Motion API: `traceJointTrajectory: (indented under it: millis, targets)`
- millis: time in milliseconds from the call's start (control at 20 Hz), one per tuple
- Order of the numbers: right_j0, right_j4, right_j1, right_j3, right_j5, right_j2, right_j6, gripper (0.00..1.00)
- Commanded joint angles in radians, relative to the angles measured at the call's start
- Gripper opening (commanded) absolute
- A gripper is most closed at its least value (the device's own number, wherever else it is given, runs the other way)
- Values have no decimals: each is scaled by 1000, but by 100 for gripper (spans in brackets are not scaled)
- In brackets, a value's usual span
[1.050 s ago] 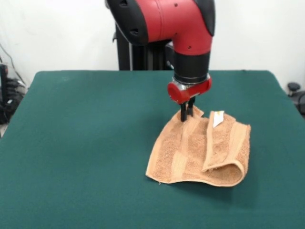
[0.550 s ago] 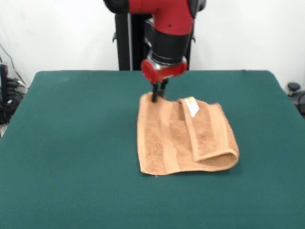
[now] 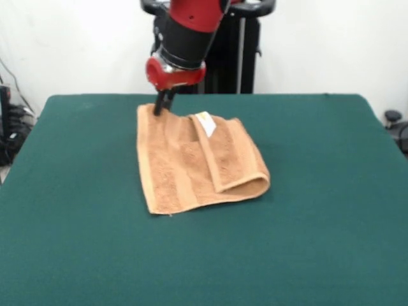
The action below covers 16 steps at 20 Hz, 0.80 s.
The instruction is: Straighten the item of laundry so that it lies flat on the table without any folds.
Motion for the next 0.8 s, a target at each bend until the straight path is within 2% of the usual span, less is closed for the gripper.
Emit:
traceJointTrajectory:
  millis: [50, 150, 250, 400, 450, 550, 650, 800]
  targets:
    - [-35, -106, 68, 9, -97, 51, -80, 0]
    - [-109, -102, 82, 35, -235, 112, -49, 0]
    - [-105, -155, 109, 2, -296, 95, -15, 0]
    - [-143, -191, 135, -18, -351, 128, -52, 0]
    - [-153, -206, 138, -19, -365, 137, -66, 100]
    - [-164, -218, 138, -14, -345, 148, -110, 100]
    - [-195, -200, 133, 10, -390, 176, -77, 100]
    - [-271, -182, 123, 74, -423, 285, -86, 100]
